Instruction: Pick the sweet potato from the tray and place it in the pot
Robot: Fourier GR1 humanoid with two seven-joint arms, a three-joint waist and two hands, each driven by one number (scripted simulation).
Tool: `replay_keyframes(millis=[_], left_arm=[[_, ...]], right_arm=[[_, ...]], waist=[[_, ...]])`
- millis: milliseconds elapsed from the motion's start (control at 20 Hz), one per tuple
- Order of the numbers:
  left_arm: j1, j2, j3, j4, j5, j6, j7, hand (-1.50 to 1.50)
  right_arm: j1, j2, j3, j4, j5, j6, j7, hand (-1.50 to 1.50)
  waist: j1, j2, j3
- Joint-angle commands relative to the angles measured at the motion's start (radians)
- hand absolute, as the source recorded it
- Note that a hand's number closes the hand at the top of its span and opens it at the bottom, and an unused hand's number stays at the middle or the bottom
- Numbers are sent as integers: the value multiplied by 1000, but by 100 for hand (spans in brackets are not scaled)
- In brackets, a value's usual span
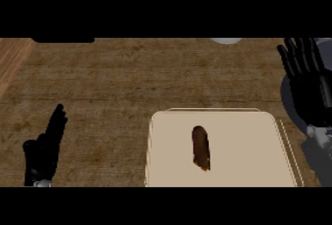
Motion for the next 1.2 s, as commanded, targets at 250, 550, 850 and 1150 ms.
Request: replay_keyframes(millis=[250, 550, 850, 1150], left_arm=[[-74, -18, -138, -4, 42, -190, 39, 0], [-43, -26, -132, 20, 107, -245, 55, 0], [-123, -46, -117, 102, 130, -296, 58, 0], [-127, -27, -106, 113, 135, -321, 55, 0]], right_arm=[[85, -76, 425, 83, 397, -66, 293, 150], [76, -6, 427, -48, 832, -508, 104, -150], [107, 127, 632, -114, 1238, -522, 450, -150], [56, 280, 642, -101, 1383, -231, 881, -150]], waist=[[-37, 20, -38], [-73, -13, -26], [-70, -7, -29], [-58, -8, -31]])
